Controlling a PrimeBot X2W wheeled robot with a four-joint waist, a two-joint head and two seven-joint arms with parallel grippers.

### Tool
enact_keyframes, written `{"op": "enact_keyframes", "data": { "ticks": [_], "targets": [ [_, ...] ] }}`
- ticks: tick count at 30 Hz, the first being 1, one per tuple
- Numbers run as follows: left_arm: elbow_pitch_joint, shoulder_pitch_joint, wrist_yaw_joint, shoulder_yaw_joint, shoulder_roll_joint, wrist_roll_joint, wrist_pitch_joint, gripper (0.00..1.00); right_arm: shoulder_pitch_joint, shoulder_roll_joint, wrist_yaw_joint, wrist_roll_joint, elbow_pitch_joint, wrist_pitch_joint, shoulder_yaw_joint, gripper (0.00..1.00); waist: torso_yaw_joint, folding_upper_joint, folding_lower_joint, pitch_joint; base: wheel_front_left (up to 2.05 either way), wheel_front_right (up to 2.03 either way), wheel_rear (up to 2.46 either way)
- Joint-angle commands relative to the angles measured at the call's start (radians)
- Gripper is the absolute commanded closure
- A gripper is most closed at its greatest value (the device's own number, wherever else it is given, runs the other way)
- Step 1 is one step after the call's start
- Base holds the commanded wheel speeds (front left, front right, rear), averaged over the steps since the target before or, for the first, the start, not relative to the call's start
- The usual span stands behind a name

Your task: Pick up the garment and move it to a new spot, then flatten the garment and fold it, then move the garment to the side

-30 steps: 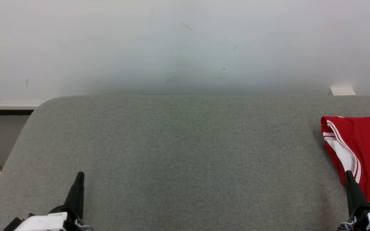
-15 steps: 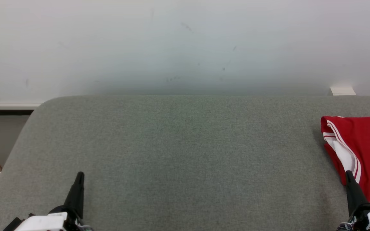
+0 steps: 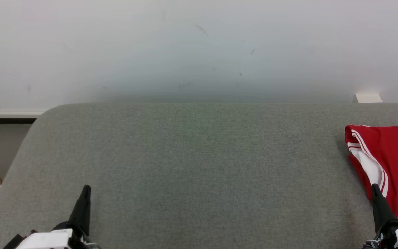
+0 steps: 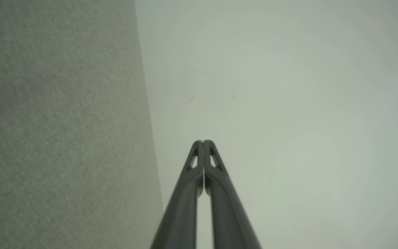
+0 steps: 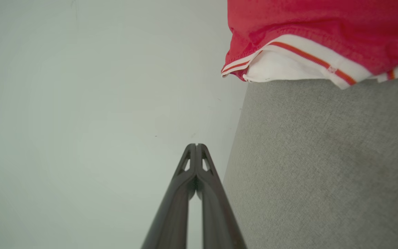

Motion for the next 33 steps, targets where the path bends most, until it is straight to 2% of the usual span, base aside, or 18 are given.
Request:
{"op": "enact_keyframes", "data": {
  "ticks": [1,33],
  "targets": [
    [-0.003,-0.008,-0.007,0.002,0.006,-0.013,0.004,1.00,-0.012,-0.001,-0.002,0.002,-0.005,0.003,-0.003,1.00,0.000,-0.0001,0.0000,0.000,0.00,0.00,0.00],
    [-0.003,-0.008,-0.007,0.001,0.006,-0.013,0.004,1.00,-0.012,-0.001,-0.002,0.002,-0.006,0.003,-0.003,1.00,0.000,-0.0001,0.0000,0.000,0.00,0.00,0.00]
  ]
}}
